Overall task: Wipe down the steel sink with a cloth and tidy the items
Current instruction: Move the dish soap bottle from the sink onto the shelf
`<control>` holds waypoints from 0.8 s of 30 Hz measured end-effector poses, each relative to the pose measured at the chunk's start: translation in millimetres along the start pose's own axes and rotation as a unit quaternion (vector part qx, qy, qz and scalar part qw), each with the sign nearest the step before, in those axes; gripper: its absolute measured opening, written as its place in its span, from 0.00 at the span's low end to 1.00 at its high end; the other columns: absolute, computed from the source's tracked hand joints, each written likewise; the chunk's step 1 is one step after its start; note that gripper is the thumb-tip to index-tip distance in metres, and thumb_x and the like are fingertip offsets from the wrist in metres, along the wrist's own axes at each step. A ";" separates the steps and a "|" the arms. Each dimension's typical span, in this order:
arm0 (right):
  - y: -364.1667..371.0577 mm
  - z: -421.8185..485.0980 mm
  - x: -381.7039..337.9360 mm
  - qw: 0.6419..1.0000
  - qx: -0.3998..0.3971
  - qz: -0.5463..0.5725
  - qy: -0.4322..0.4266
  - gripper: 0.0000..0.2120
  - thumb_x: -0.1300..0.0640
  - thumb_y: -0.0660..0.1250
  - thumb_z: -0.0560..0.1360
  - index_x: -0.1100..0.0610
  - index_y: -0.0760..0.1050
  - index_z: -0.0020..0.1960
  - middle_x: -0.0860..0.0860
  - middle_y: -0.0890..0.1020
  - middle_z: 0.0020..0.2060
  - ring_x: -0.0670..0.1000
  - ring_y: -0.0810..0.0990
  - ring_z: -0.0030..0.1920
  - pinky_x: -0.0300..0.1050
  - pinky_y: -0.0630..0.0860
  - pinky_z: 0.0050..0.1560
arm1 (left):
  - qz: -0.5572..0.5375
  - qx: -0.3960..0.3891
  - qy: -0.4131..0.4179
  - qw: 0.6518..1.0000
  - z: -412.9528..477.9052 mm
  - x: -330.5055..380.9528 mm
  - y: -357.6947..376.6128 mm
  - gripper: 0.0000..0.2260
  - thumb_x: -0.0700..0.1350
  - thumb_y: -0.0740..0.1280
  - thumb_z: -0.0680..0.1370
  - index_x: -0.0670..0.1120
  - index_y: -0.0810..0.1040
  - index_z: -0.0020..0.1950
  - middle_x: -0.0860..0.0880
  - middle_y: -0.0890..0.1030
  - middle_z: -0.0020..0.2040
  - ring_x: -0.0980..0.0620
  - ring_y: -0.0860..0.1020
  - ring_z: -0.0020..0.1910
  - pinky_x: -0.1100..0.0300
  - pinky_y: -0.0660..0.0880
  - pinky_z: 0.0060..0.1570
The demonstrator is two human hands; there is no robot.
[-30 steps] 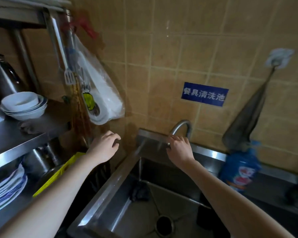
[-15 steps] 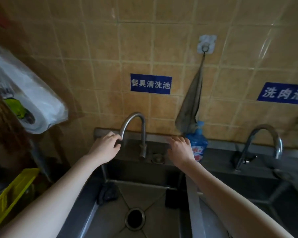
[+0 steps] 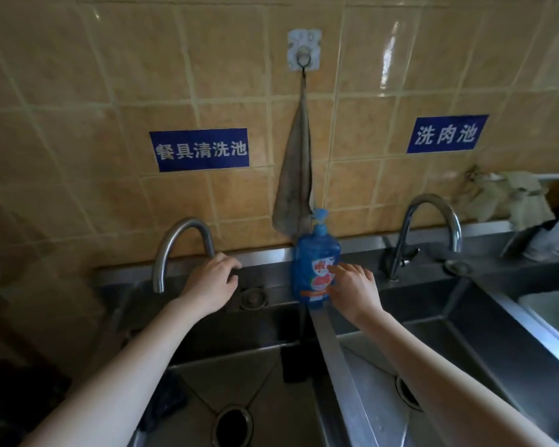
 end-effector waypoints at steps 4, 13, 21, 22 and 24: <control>14.0 6.3 19.0 0.999 -0.016 0.014 0.030 0.20 0.54 0.65 0.72 0.47 0.72 0.64 0.48 0.77 0.61 0.53 0.71 0.63 0.49 0.65 0.63 | 0.008 0.003 0.003 1.000 22.1 2.1 20.7 0.12 0.46 0.61 0.78 0.52 0.72 0.62 0.53 0.73 0.60 0.51 0.75 0.57 0.54 0.74 0.54; 66.6 55.4 82.3 0.982 -0.076 0.130 0.110 0.27 0.50 0.69 0.70 0.48 0.67 0.68 0.52 0.76 0.63 0.55 0.73 0.63 0.51 0.70 0.61 | -0.010 -0.034 -0.049 0.998 72.1 8.2 94.0 0.21 0.50 0.63 0.78 0.51 0.63 0.70 0.49 0.71 0.68 0.48 0.73 0.63 0.50 0.74 0.59; 130.0 95.7 109.8 0.952 -0.156 0.238 0.116 0.41 0.46 0.77 0.63 0.51 0.63 0.71 0.53 0.75 0.65 0.55 0.73 0.64 0.55 0.72 0.62 | -0.083 -0.094 -0.103 0.987 119.3 16.3 161.8 0.32 0.51 0.68 0.75 0.52 0.56 0.75 0.50 0.63 0.74 0.50 0.64 0.71 0.53 0.67 0.66; 136.7 100.4 109.9 0.947 -0.165 0.254 0.111 0.43 0.47 0.79 0.61 0.52 0.63 0.71 0.53 0.75 0.65 0.55 0.74 0.64 0.54 0.73 0.62 | -0.098 -0.096 -0.106 0.985 123.0 16.6 168.6 0.34 0.51 0.69 0.74 0.52 0.55 0.75 0.50 0.61 0.75 0.50 0.63 0.72 0.53 0.65 0.67; 148.5 109.5 110.0 0.940 -0.179 0.276 0.093 0.45 0.47 0.80 0.58 0.53 0.63 0.70 0.52 0.76 0.63 0.53 0.75 0.62 0.51 0.74 0.60 | -0.132 -0.111 -0.110 0.979 128.9 17.2 183.5 0.37 0.50 0.71 0.73 0.54 0.53 0.75 0.51 0.59 0.76 0.51 0.60 0.73 0.51 0.63 0.70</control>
Point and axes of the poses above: each hand's wrist, its own z-axis towards the middle knuckle, its own y-axis out of the palm, x = y × z, the point moved 9 cm from there along z, towards the middle knuckle
